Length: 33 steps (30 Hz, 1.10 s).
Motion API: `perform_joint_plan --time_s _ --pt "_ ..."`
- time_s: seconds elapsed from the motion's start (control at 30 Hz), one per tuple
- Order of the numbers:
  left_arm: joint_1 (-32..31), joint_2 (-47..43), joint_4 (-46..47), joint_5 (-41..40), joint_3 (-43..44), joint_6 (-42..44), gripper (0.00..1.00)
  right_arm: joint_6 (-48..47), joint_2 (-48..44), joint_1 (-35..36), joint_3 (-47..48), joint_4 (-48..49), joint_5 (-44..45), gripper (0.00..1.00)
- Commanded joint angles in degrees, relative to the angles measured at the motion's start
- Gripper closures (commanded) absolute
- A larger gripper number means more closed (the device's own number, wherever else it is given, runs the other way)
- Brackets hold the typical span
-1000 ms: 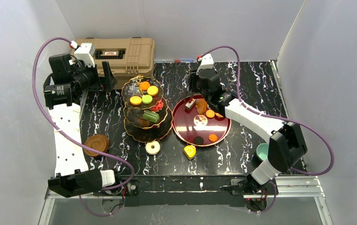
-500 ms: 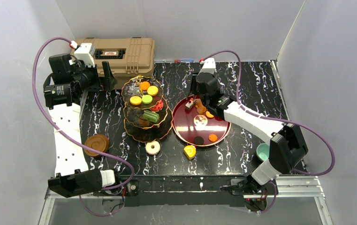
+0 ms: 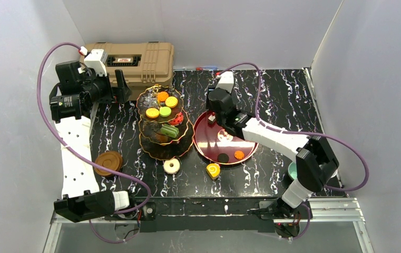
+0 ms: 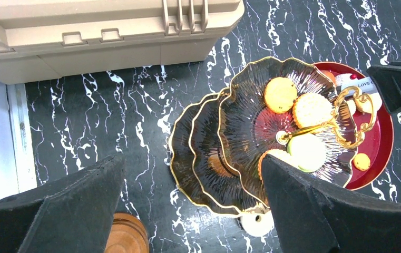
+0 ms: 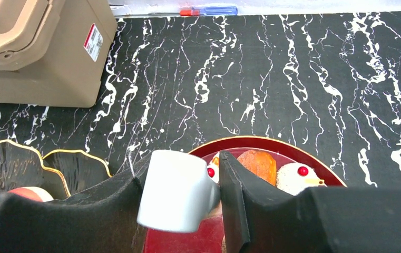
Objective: Serve the afternoon tea
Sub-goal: Pick up the desert from the tray.
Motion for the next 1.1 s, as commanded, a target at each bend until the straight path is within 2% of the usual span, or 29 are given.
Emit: perform_joint_plan --time_s 0.0,0.63,0.7,0.9,0.97,1.07 --pt "0.2 -2.1 -0.3 0.1 -0.6 0.9 0.01 0.3 1.5 0.4 1.3 6.8 5.3 0.49" --pt "0.3 -2.0 -0.6 0.0 -0.1 1.3 0.01 -2.3 9.6 0.4 3.7 13.3 9.5 0.54" --pt "0.2 -2.1 -0.7 -0.1 -0.2 1.5 0.01 -3.1 9.2 0.4 3.1 13.9 10.1 0.61" --pt "0.3 -1.9 -0.7 0.2 -0.1 1.4 0.01 -6.1 4.9 0.6 -0.1 15.4 9.4 0.91" --pt "0.2 -1.8 -0.7 0.4 0.2 1.2 0.01 -7.1 2.6 0.9 -1.3 15.6 8.4 0.96" --pt "0.2 -1.8 -0.8 0.7 0.5 1.1 0.01 -9.2 -1.1 1.8 -2.5 13.7 5.5 0.98"
